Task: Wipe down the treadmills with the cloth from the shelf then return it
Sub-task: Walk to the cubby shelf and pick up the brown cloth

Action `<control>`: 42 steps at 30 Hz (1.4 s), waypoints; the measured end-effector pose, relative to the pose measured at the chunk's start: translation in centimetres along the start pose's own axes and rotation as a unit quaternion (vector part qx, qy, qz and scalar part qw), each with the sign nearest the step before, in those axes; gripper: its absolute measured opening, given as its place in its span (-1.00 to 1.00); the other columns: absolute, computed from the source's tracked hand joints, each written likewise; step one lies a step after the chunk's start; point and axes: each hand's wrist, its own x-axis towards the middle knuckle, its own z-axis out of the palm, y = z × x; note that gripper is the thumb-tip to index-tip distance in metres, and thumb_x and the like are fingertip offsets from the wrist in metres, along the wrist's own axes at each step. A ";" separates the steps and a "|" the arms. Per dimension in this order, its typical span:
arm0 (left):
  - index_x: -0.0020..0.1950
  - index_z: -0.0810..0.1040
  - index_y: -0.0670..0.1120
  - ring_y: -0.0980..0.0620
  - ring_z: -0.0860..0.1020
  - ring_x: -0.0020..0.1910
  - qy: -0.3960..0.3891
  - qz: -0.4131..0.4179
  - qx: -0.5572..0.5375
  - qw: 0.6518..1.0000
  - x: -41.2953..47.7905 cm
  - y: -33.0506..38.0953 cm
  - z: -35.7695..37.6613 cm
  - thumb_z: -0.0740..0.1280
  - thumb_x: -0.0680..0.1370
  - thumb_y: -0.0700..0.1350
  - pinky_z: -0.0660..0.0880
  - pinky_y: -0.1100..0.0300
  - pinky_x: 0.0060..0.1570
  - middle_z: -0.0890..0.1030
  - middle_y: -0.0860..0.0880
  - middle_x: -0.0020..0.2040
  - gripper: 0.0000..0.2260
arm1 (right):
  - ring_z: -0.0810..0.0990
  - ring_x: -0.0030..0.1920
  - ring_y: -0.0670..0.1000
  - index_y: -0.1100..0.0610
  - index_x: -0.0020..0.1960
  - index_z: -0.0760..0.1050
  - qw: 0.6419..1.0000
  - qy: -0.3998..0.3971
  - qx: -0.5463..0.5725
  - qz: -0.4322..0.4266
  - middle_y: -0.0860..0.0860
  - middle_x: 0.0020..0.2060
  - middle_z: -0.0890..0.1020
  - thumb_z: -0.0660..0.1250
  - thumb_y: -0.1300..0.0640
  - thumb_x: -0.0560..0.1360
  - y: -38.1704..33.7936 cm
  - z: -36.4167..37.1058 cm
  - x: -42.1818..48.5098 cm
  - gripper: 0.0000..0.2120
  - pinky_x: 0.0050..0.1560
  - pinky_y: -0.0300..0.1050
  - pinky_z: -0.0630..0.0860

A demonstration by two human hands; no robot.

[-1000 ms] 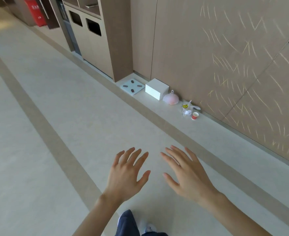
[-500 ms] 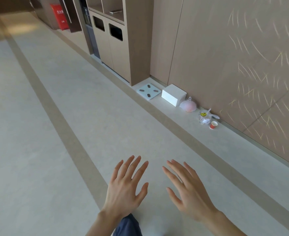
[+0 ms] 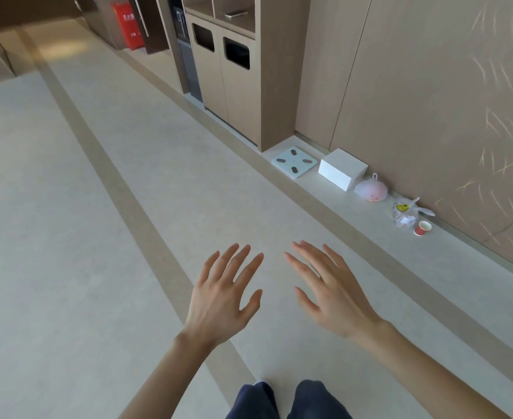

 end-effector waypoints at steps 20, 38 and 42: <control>0.42 0.38 0.03 -0.11 0.36 0.39 -0.068 -0.078 0.002 0.995 14.7 -9.8 4.1 0.13 0.53 0.12 0.25 -0.08 0.36 0.39 -0.05 0.42 -0.53 | 0.49 0.31 0.12 0.13 0.30 0.51 0.995 -0.088 0.015 -0.049 0.10 0.33 0.49 0.45 0.10 0.41 10.1 6.3 15.9 -0.53 0.28 0.17 0.41; 0.45 0.35 0.01 -0.13 0.27 0.45 -0.031 -0.092 -0.011 0.995 33.2 -16.0 6.1 0.14 0.53 0.10 0.20 -0.13 0.40 0.30 -0.08 0.47 -0.51 | 0.42 0.37 0.13 0.15 0.39 0.41 0.999 -0.033 0.040 0.001 0.10 0.36 0.45 0.11 -0.04 0.54 23.0 9.4 31.5 -0.51 0.29 0.22 0.39; 0.45 0.35 0.02 -0.13 0.28 0.44 -0.059 -0.085 -0.018 0.995 35.4 -18.6 7.4 0.13 0.53 0.11 0.21 -0.15 0.39 0.30 -0.08 0.47 -0.51 | 0.42 0.37 0.10 0.12 0.40 0.39 0.997 -0.075 0.032 0.003 0.09 0.38 0.43 0.11 -0.04 0.53 24.1 11.7 33.4 -0.51 0.30 0.22 0.39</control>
